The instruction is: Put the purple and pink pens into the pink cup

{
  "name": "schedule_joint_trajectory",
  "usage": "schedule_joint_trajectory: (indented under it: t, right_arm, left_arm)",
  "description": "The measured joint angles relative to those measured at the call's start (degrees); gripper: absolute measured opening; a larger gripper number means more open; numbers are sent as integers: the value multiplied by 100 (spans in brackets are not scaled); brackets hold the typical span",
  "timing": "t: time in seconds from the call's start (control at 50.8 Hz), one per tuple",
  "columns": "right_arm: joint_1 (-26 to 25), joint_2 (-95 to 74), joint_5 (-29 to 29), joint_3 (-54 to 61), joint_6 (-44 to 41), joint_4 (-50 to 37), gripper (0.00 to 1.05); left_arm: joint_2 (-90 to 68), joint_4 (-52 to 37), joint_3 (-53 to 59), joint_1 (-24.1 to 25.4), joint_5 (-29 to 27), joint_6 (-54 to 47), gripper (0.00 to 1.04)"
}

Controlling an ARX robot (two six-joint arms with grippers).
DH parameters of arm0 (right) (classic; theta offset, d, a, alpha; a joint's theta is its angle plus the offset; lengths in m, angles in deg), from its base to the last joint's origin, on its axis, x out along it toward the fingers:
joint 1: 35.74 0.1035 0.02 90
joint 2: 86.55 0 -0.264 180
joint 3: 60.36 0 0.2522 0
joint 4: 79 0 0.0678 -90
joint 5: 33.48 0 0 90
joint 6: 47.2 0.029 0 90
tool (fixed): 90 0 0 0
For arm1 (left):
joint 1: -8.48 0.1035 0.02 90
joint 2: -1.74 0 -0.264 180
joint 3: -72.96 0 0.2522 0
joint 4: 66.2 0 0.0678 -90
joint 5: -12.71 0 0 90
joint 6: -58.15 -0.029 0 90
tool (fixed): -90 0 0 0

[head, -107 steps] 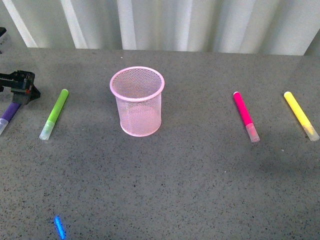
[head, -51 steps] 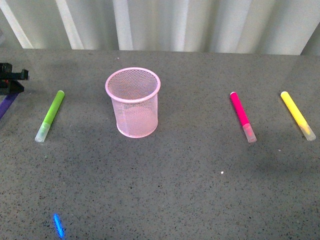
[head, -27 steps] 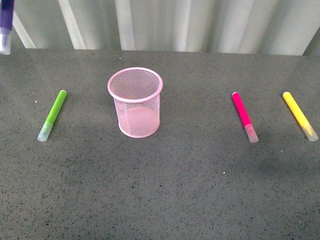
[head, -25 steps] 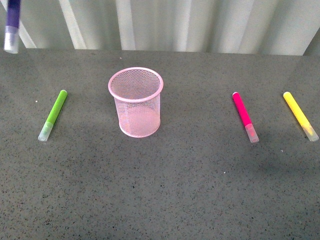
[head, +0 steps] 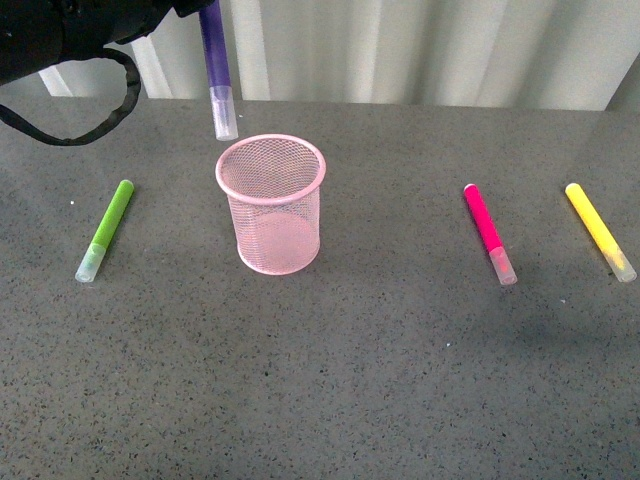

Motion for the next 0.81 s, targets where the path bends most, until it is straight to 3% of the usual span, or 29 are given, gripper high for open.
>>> schedule_joint_trajectory:
  t: [0.354, 0.807]
  right_arm:
    - [0, 0, 0, 0, 0, 0, 98]
    - [0, 0, 0, 0, 0, 0, 98]
  left_arm:
    - [-826, -568, -221, -348, -507, 136, 13]
    - [-1108, -566, -363, -267, -474, 243, 13]
